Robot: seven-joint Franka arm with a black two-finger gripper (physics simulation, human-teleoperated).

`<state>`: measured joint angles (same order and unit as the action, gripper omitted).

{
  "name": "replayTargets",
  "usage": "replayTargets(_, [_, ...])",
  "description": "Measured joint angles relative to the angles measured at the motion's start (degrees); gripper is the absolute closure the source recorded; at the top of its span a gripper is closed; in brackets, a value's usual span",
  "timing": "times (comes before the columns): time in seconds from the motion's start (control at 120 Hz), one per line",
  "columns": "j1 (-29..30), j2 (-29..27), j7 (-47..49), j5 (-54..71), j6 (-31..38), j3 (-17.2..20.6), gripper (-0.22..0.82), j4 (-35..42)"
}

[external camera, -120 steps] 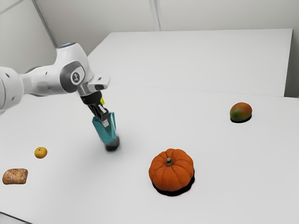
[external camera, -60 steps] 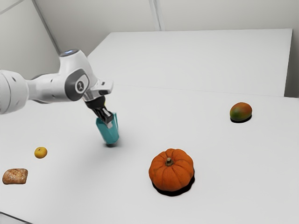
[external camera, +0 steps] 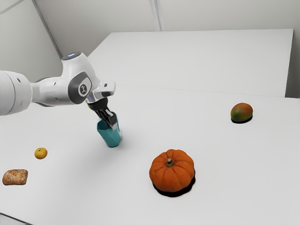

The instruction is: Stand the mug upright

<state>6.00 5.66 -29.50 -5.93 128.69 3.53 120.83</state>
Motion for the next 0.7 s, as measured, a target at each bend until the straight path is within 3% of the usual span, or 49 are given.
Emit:
replayTargets(0.125, [0.2, -0.8, 0.4, 0.0, -0.1, 0.8, 0.25, -1.3])
replayTargets(0.267, [-0.3, -1.9, 0.9, 0.2, -2.1, 1.9, 0.13, -5.2])
replayTargets(0.475, [-0.2, -2.6, 1.5, 2.1, -8.1, 1.8, 0.05, -11.2])
replayTargets(0.7, [0.2, -2.8, 3.5, 6.1, -19.6, 2.0, 0.02, -21.0])
